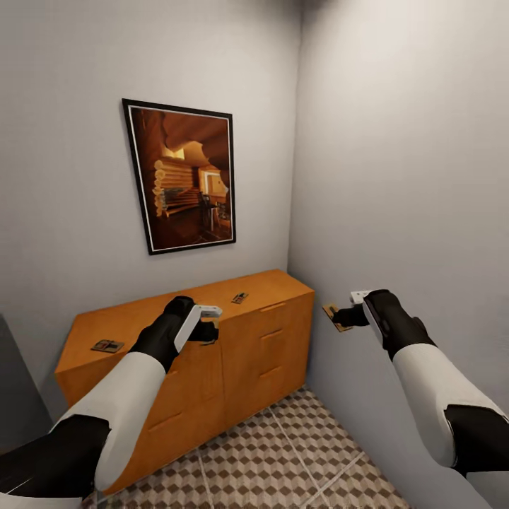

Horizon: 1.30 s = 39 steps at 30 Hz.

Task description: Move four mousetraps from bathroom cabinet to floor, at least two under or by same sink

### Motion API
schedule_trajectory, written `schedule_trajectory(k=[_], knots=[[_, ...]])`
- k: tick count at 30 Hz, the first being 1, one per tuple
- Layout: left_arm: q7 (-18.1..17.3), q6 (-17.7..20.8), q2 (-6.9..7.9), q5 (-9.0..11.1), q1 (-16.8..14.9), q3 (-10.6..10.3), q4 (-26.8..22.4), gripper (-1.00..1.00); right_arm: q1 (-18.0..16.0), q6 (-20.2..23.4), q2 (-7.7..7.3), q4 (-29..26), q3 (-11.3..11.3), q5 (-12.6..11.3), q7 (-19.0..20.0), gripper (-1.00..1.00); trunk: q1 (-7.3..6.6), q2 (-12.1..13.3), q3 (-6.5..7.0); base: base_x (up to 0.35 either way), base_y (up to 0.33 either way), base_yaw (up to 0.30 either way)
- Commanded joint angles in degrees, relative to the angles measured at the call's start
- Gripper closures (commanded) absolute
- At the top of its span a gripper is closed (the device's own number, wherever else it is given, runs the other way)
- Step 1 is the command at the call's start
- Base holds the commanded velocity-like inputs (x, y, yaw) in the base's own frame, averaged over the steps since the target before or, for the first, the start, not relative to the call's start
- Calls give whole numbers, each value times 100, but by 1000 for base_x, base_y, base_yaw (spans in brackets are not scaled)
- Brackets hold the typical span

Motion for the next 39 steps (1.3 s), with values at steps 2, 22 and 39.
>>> schedule_trajectory(k=[2,22,39], knots=[[61,16,7,59,-5,-17,16,100,-4,14,3,41,-18,63,48,100,-3,-7,-9,-346,0,0],[55,9,4,84,-5,-16,176,100,-4,-24,13,127,-18,58,44,100,-3,-7,-9,-346,0,0],[-4,-182,-5,100,-5,-8,330,100,-4,-17,15,135,-18,47,77,100,-3,-7,-9,-171,6,0]])
